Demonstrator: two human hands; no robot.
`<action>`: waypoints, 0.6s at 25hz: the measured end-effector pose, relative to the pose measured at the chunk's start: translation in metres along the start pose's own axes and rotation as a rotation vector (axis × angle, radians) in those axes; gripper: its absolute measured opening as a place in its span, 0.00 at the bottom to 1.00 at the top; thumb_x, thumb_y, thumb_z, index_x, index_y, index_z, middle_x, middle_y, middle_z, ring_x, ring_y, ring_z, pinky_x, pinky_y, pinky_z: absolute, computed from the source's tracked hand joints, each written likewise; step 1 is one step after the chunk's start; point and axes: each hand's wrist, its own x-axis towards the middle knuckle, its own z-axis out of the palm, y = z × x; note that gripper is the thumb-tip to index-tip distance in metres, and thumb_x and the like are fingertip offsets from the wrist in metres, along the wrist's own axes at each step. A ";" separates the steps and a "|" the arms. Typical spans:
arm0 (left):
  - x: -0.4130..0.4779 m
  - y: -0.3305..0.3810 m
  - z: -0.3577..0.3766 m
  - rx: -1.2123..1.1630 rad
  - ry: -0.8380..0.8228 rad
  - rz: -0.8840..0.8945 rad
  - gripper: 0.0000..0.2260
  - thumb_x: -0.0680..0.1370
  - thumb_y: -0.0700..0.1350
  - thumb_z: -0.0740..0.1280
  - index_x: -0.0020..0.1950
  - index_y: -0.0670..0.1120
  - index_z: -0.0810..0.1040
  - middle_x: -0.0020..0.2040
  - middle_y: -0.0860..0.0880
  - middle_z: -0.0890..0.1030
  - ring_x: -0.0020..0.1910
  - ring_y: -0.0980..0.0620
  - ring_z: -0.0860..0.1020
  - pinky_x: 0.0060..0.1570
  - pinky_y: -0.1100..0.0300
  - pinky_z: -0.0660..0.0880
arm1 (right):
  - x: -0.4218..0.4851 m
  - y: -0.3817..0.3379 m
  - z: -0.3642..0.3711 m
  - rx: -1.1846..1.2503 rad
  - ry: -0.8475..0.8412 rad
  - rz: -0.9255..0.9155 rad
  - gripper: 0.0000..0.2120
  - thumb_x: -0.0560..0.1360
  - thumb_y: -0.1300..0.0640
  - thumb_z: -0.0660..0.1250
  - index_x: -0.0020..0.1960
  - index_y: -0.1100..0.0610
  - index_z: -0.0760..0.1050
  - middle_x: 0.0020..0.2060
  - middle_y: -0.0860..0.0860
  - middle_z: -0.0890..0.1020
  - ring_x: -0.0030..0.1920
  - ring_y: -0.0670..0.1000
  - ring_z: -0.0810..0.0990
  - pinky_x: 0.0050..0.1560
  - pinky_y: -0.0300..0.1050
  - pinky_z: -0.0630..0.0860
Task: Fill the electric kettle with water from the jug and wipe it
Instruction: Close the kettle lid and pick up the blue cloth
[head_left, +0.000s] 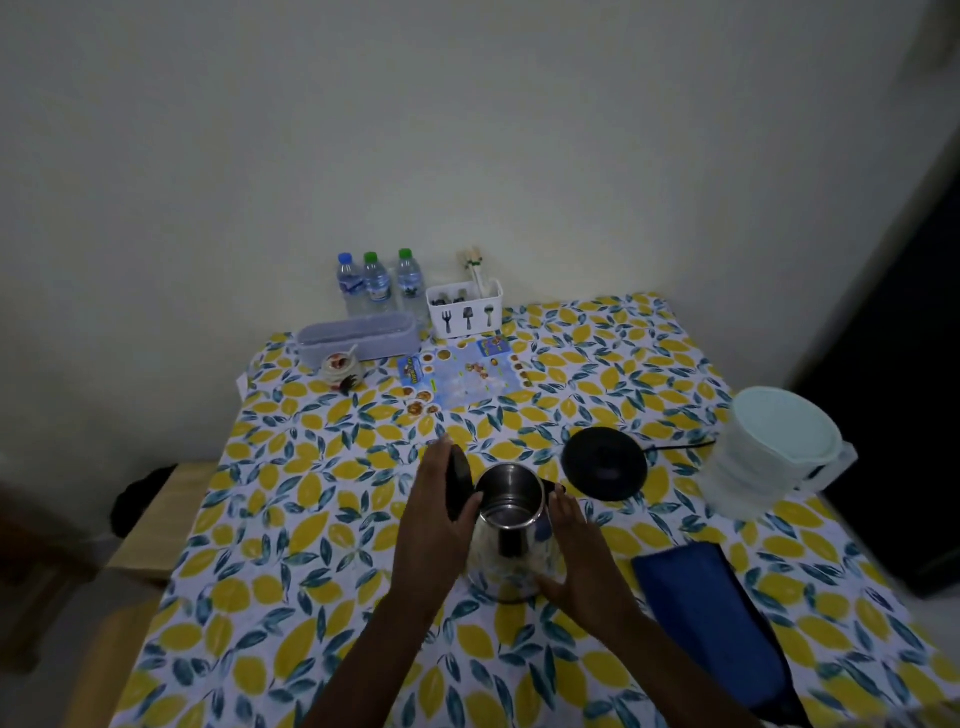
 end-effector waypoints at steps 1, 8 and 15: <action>0.004 0.004 0.005 0.039 -0.031 0.064 0.32 0.79 0.49 0.67 0.78 0.55 0.53 0.75 0.61 0.57 0.75 0.63 0.54 0.71 0.62 0.59 | -0.002 -0.001 0.001 0.054 0.037 0.018 0.48 0.71 0.46 0.70 0.75 0.55 0.40 0.77 0.52 0.44 0.77 0.53 0.43 0.76 0.54 0.49; 0.011 -0.003 0.046 0.265 -0.446 0.167 0.30 0.82 0.58 0.56 0.79 0.50 0.47 0.79 0.55 0.46 0.78 0.55 0.42 0.76 0.57 0.46 | -0.013 0.009 -0.002 0.033 0.089 0.053 0.47 0.73 0.44 0.68 0.76 0.55 0.37 0.77 0.51 0.41 0.77 0.51 0.41 0.75 0.51 0.52; 0.011 -0.024 0.040 0.324 -0.385 0.096 0.34 0.79 0.63 0.57 0.78 0.46 0.51 0.79 0.48 0.56 0.78 0.52 0.54 0.77 0.53 0.46 | 0.012 -0.002 -0.014 -0.111 -0.026 -0.066 0.44 0.75 0.45 0.64 0.75 0.48 0.32 0.77 0.46 0.38 0.76 0.48 0.35 0.76 0.53 0.50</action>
